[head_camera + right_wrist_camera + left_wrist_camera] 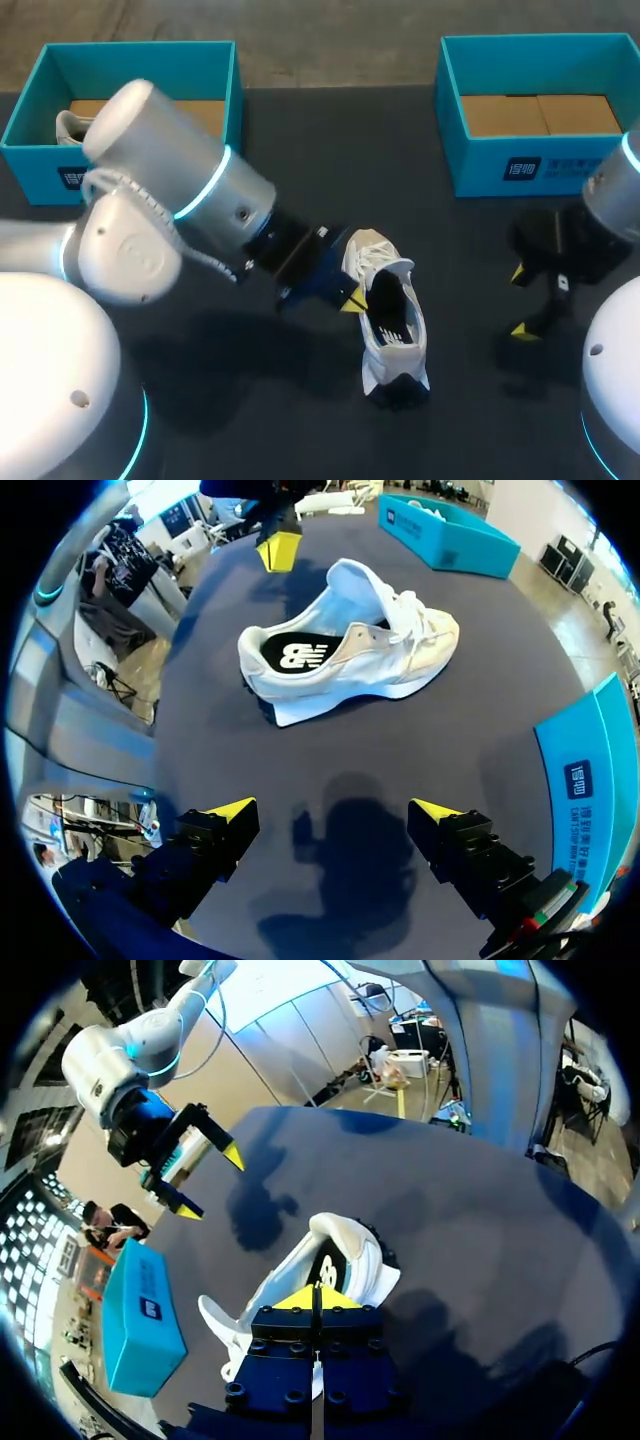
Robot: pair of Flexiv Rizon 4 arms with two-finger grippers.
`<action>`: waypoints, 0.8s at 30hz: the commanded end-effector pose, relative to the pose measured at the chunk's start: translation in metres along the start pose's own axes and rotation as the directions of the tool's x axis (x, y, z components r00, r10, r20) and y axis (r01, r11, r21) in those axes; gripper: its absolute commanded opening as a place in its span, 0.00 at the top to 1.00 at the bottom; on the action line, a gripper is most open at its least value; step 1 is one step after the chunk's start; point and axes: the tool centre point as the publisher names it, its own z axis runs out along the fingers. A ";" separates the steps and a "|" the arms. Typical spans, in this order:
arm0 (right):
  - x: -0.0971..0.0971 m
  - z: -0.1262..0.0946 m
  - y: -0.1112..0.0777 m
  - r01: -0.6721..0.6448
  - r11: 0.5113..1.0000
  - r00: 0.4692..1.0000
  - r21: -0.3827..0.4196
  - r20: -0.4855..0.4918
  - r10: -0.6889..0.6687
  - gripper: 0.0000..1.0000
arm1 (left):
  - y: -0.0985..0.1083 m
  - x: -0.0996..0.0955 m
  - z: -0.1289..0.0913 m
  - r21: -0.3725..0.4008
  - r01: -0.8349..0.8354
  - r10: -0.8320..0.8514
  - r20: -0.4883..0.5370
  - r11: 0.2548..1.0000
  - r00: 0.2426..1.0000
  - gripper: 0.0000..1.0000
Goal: Take the shoe out of the shoebox, open the shoe tongue, remove and reinsert the insole, then place the shoe into the shoebox
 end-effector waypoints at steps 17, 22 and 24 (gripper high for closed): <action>-0.013 -0.032 -0.043 0.037 0.999 0.999 0.030 -0.004 -0.037 0.00 | 0.007 -0.025 0.009 0.082 -0.346 0.339 -0.500 0.935 0.797 1.00; -0.020 -0.039 -0.056 0.015 0.998 1.000 0.063 0.014 -0.016 0.00 | 0.008 -0.026 0.016 0.069 -0.412 0.362 -0.621 0.909 0.695 1.00; -0.021 -0.042 -0.060 0.021 0.997 1.000 0.069 0.021 -0.023 0.00 | 0.006 -0.026 0.018 0.066 -0.436 0.372 -0.647 0.897 0.666 1.00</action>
